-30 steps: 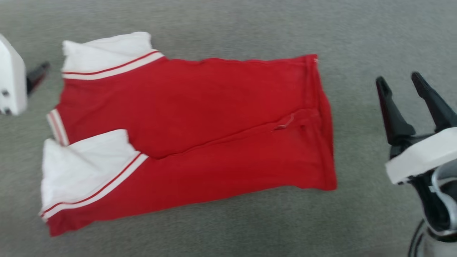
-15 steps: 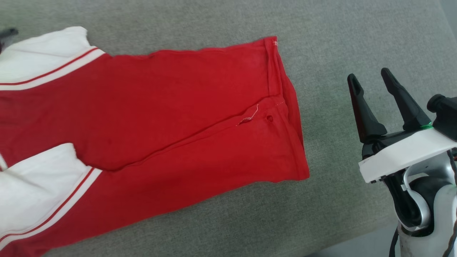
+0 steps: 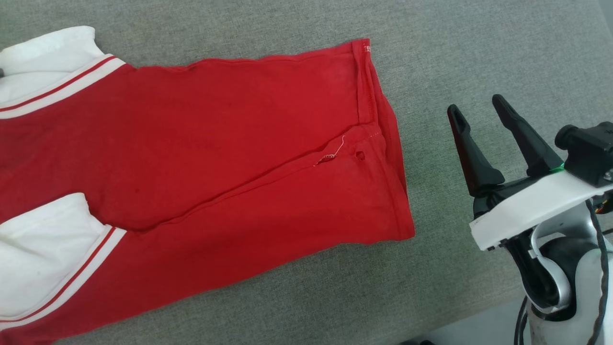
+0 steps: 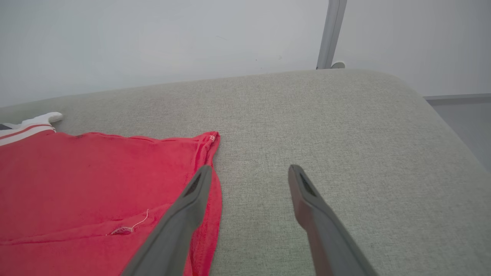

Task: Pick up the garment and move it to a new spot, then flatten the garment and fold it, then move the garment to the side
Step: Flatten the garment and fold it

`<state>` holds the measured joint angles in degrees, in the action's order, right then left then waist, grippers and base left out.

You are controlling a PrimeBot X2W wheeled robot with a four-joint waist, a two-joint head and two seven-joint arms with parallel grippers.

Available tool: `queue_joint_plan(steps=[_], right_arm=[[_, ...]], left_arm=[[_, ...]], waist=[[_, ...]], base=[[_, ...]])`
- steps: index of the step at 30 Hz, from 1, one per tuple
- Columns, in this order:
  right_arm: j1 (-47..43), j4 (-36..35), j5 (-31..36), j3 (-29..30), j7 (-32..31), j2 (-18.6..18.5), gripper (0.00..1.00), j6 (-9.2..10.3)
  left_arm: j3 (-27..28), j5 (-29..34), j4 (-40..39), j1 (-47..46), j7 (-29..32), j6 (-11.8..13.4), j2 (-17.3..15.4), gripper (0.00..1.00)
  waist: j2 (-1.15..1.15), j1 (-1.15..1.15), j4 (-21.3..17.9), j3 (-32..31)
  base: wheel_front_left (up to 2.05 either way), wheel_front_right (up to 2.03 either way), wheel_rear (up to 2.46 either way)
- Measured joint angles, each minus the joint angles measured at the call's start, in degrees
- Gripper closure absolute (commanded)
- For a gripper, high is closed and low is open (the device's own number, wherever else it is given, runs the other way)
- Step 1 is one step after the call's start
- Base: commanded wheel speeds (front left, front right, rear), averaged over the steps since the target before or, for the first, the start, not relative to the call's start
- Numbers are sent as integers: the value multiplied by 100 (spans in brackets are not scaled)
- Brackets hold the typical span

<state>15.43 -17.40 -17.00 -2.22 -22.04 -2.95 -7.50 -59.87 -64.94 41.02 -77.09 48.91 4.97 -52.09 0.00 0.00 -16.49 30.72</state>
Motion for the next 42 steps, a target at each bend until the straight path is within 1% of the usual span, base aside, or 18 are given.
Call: queue_joint_plan(steps=[2, 4, 6, 7, 9, 11, 12, 15, 17, 19, 25, 30, 31, 32, 34, 36, 38, 42], right_arm=[[49, -26, 12, -69, -133, 0, 0, 0], [91, -35, 20, -125, -276, -3, 0, 0], [205, 3, 45, -165, -458, -37, 0, 0], [295, 46, 43, -194, -533, -66, 0, 0], [526, 185, 1, -278, -714, -113, 0, 0], [789, 392, -80, -345, -928, -209, 0, 0], [789, 392, -80, -345, -928, -209, 0, 0], [1310, 813, -133, -497, -1239, -302, 0, 0], [1728, 1188, -222, -543, -1396, -296, 0, 0], [2145, 1640, -247, -653, -1595, -402, 0, 0], [3181, 3134, -434, -920, -2303, -490, 0, 0], [3758, 3872, -699, -1313, -2903, -579, 0, 1], [3843, 3955, -725, -1423, -3021, -633, 13, 1], [3916, 4009, -755, -1494, -3112, -672, 100, 1], [4016, 4070, -823, -1642, -3249, -784, 100, 0], [4050, 4111, -881, -1647, -3232, -817, 100, 0], [4047, 4141, -867, -1668, -3163, -859, 100, -1], [3945, 4102, -872, -1677, -2931, -1016, 100, -7]], left_arm=[[-3, -10, 68, -2, 29, -27, 27, 0], [36, -65, 168, -1, 18, 15, 78, 0], [69, -182, 237, -4, 66, -2, 148, 0], [92, -212, 276, -6, 48, 1, 164, 100], [80, -204, 315, -32, 49, -15, 240, 100], [67, -190, 337, -72, 14, -99, 343, 100], [67, -190, 337, -72, 14, -99, 343, 100], [48, -164, 410, -146, -20, -157, 485, 100], [44, -154, 467, -197, -71, -199, 575, 100], [45, -154, 527, -248, -133, -213, 695, 100], [44, -146, 715, -376, -265, -352, 1017, 100], [56, -148, 888, -427, -430, -467, 1232, 100], [52, -148, 927, -436, -458, -499, 1263, 100], [51, -148, 967, -445, -485, -511, 1296, 100], [55, -148, 1032, -457, -581, -565, 1380, 100], [58, -146, 1095, -458, -731, -624, 1444, 100], [69, -146, 1174, -456, -847, -658, 1504, 100], [69, -138, 1250, -452, -1009, -803, 1642, 100]], waist=[[0, 0, -2, 23], [0, 0, -1, 46], [0, 0, 12, 72], [0, 0, 20, 86], [0, 0, 43, 109], [0, 0, 92, 134], [0, 0, 92, 134], [0, 0, 184, 171], [0, 0, 253, 192], [0, 0, 335, 215], [0, 0, 592, 267], [0, 0, 753, 279], [0, 0, 782, 278], [0, 0, 807, 275], [0, 0, 858, 266], [0, 0, 914, 249], [0, 0, 962, 207], [0, 0, 1076, 73]], base=[[0, 0, 0], [0, 0, 0], [0, 0, 0], [0, 0, 0], [0, 0, 0], [0, 0, 0], [0, 0, 0], [0, 0, 0], [0, 0, 0], [0, 0, 0], [0, 0, 0], [0, 0, 0], [0, 0, 0], [0, 0, 0], [0, 0, 0], [0, 0, 0], [0, 0, 0], [0, 0, 0]])
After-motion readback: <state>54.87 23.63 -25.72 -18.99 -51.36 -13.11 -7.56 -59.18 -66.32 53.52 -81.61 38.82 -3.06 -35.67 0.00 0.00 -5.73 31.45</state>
